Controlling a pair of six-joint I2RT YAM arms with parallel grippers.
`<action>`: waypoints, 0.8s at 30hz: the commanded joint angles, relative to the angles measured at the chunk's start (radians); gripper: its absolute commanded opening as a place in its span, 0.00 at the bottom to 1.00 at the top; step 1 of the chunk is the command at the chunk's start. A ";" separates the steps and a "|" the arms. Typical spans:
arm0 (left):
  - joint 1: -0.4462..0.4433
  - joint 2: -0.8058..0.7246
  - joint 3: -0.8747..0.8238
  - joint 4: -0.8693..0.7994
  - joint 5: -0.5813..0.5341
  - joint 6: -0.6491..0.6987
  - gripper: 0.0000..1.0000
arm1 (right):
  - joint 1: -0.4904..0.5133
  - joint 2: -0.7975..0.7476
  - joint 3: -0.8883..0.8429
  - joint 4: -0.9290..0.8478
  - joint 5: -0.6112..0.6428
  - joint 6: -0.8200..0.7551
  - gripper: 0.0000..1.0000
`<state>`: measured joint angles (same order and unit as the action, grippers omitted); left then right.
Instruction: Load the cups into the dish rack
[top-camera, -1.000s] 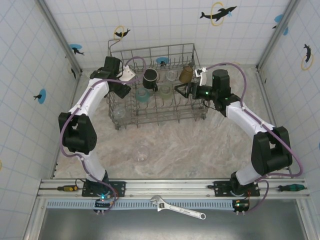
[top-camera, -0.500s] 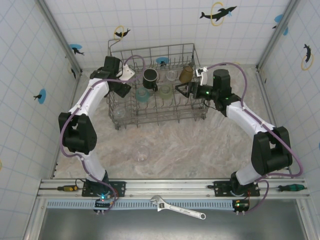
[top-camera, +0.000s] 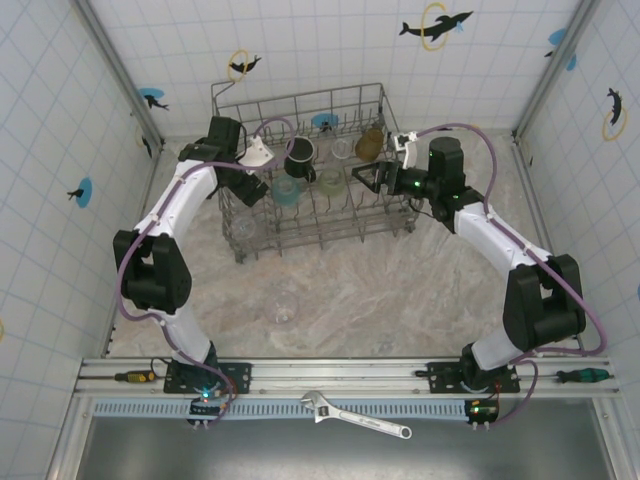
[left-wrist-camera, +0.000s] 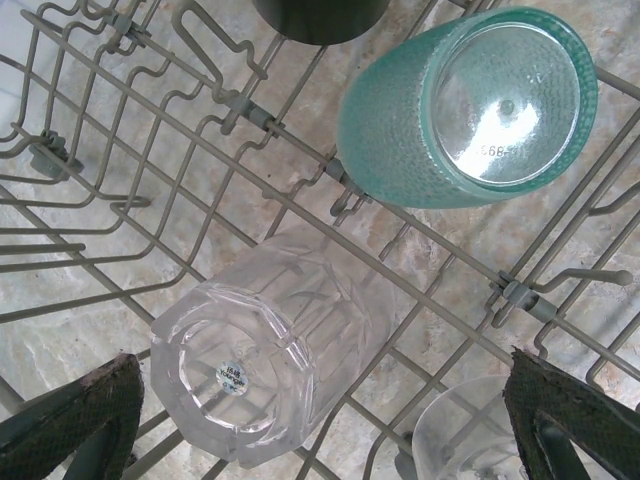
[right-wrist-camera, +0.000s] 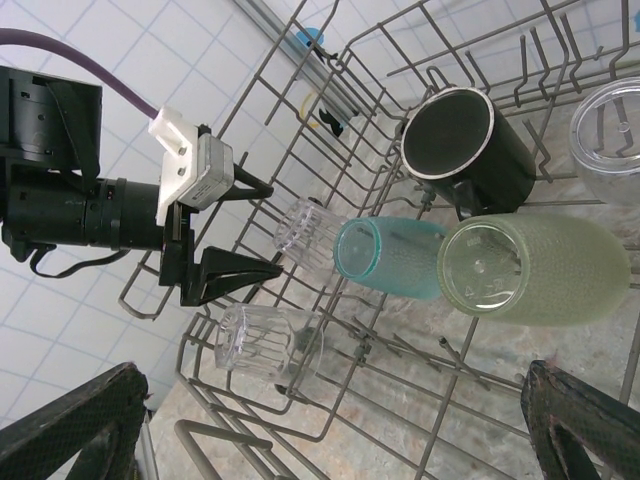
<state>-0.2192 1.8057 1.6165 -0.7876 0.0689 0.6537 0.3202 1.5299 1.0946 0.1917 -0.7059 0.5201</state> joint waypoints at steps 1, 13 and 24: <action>0.017 0.087 -0.065 -0.091 0.002 -0.152 0.97 | -0.004 -0.040 0.016 0.039 -0.010 0.006 1.00; 0.015 -0.013 0.002 0.058 0.094 -0.237 0.97 | 0.003 -0.048 0.012 0.041 -0.004 0.011 1.00; 0.015 -0.141 -0.055 0.344 0.113 -0.380 0.97 | 0.007 -0.075 -0.023 0.038 0.009 0.003 1.00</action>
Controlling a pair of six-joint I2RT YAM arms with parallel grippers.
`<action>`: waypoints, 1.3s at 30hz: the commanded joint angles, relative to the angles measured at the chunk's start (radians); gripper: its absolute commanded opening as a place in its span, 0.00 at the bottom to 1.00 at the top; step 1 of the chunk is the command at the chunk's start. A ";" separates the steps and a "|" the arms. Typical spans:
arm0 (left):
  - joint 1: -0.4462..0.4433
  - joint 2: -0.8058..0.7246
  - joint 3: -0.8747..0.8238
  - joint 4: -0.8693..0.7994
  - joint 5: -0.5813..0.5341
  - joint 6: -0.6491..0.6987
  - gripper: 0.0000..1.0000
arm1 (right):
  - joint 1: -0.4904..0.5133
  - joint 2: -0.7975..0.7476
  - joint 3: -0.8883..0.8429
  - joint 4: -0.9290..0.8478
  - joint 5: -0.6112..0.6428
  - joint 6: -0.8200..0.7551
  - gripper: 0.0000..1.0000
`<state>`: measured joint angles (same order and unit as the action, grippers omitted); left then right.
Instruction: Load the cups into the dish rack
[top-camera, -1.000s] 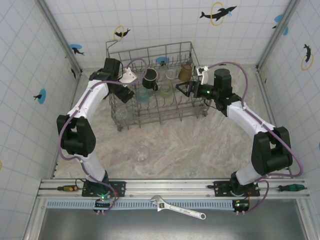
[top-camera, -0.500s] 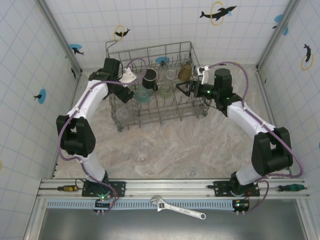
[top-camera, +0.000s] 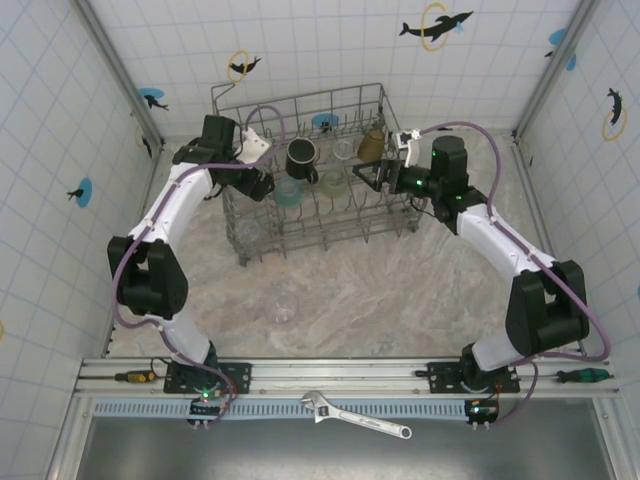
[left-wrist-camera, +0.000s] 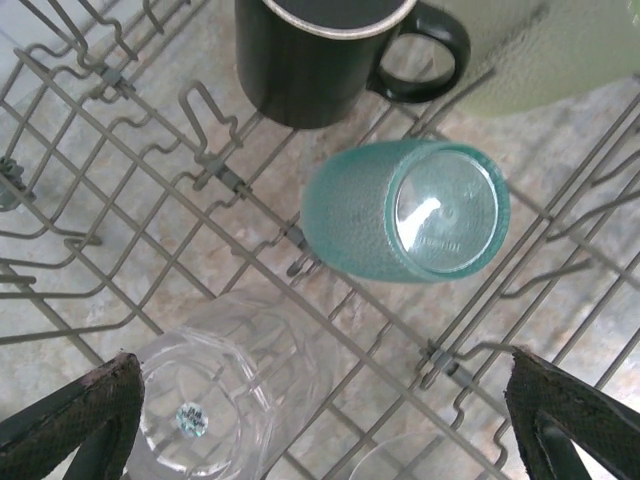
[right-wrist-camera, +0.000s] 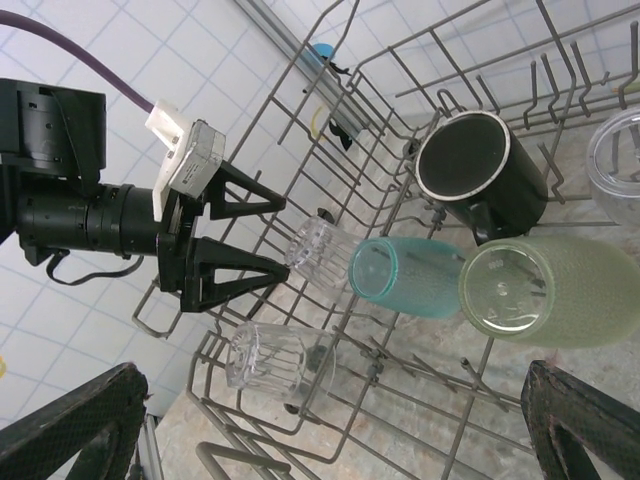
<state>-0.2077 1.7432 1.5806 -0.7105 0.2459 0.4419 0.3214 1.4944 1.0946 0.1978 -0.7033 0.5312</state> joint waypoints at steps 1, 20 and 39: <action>0.004 -0.098 -0.046 0.313 -0.065 -0.186 0.97 | 0.007 -0.042 -0.027 0.032 0.008 -0.008 1.00; 0.004 -0.177 -0.269 0.888 -0.202 -0.410 0.97 | 0.032 -0.115 -0.135 0.049 0.055 -0.007 1.00; 0.062 -0.102 -0.338 1.046 -0.083 -0.843 0.97 | 0.057 -0.154 -0.182 0.061 0.080 -0.004 1.00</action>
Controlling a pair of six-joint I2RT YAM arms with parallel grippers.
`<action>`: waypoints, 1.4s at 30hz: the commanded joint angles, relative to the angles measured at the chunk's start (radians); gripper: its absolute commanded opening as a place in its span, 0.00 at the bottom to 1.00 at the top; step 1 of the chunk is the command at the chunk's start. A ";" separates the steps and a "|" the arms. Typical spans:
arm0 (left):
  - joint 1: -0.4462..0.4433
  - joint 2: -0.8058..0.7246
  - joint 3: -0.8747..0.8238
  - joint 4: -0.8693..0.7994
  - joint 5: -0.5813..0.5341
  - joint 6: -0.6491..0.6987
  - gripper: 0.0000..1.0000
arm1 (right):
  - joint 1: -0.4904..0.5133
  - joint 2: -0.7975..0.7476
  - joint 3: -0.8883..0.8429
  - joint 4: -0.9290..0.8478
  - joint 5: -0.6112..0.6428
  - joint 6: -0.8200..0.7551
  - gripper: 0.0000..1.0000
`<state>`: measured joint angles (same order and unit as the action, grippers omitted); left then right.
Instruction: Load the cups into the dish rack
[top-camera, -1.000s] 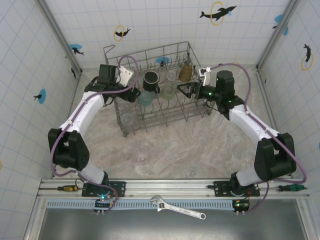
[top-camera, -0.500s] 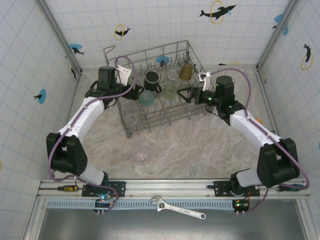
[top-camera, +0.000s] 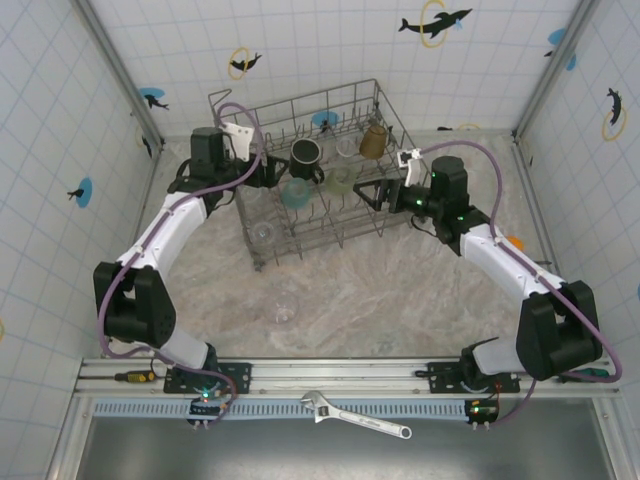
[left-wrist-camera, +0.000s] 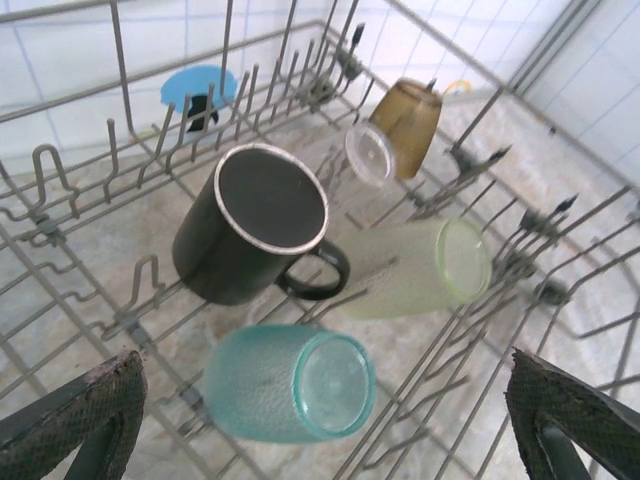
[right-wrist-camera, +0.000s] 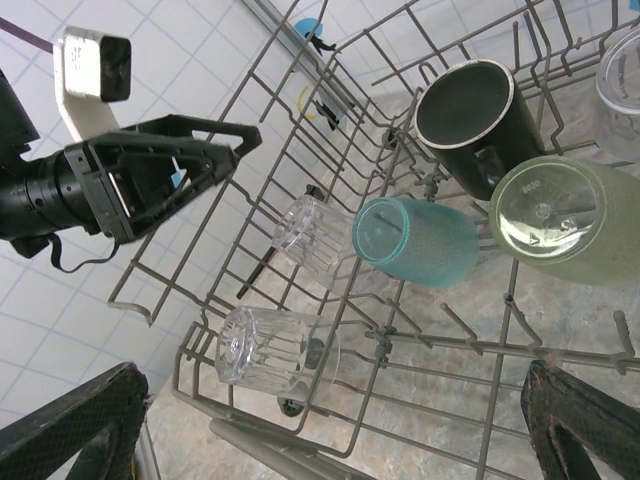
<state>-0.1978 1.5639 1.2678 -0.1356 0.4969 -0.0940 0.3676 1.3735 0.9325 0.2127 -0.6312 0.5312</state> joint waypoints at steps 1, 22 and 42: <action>0.069 0.072 -0.035 0.481 -0.322 -0.356 0.97 | 0.013 -0.034 -0.021 0.046 0.008 -0.004 1.00; 0.214 0.051 -0.091 0.578 0.016 -0.603 0.97 | 0.031 0.007 -0.021 0.063 0.011 -0.010 1.00; 0.103 -0.146 0.012 0.246 -0.072 -0.471 0.97 | 0.032 0.004 0.030 -0.075 0.146 -0.056 1.00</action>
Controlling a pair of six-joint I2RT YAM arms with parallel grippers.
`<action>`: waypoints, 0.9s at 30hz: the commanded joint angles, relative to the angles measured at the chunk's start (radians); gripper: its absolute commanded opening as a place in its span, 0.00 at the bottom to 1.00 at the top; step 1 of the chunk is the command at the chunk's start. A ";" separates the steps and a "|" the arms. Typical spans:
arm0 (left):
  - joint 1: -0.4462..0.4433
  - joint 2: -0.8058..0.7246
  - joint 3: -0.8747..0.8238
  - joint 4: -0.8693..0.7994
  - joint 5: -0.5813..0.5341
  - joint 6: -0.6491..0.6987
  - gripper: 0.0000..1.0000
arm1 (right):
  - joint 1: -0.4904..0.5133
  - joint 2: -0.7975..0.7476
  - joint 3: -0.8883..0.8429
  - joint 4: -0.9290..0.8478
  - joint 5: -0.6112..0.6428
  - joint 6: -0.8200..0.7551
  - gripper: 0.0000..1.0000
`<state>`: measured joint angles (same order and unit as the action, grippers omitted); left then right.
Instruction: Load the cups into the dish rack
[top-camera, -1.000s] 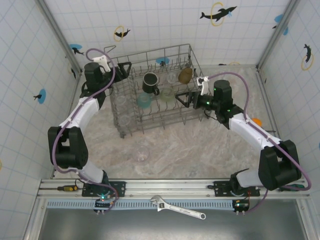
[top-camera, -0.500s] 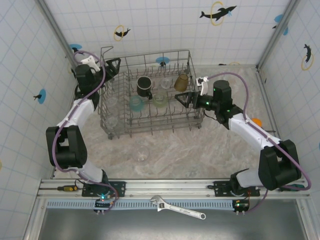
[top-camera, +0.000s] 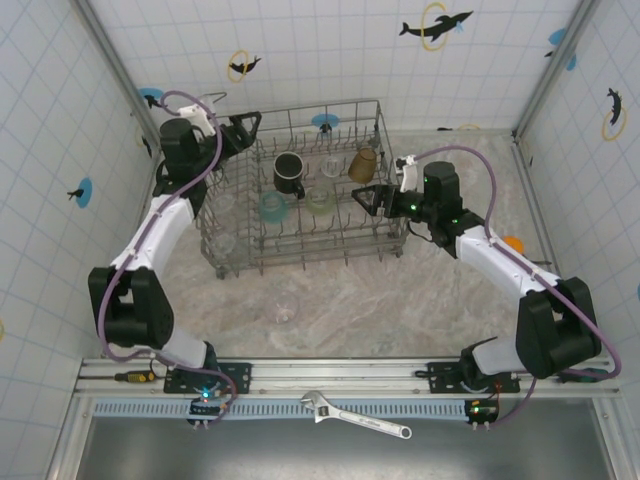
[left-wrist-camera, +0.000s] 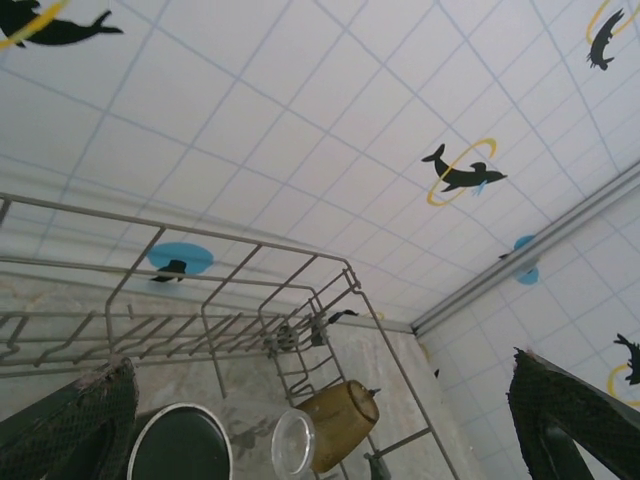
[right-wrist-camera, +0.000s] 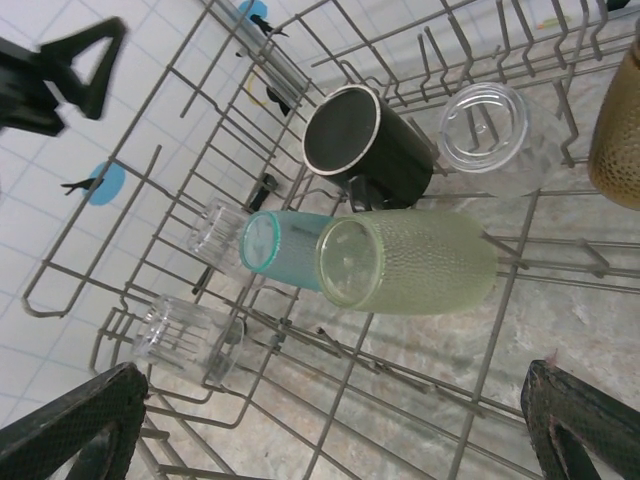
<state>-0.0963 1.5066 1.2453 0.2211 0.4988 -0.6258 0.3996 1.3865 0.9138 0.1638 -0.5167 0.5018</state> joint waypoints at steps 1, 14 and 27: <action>-0.002 -0.118 0.022 -0.136 -0.100 0.075 0.97 | -0.001 -0.010 0.050 -0.033 0.035 -0.031 1.00; -0.057 -0.418 -0.099 -0.474 -0.168 0.212 0.97 | -0.003 -0.064 0.045 -0.064 0.087 -0.029 1.00; -0.117 -0.511 -0.134 -0.808 -0.102 0.249 0.97 | 0.005 -0.143 0.009 -0.140 0.171 -0.037 1.00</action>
<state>-0.2031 1.0210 1.1118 -0.4805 0.3641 -0.4103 0.3996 1.2816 0.9237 0.0505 -0.3893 0.4793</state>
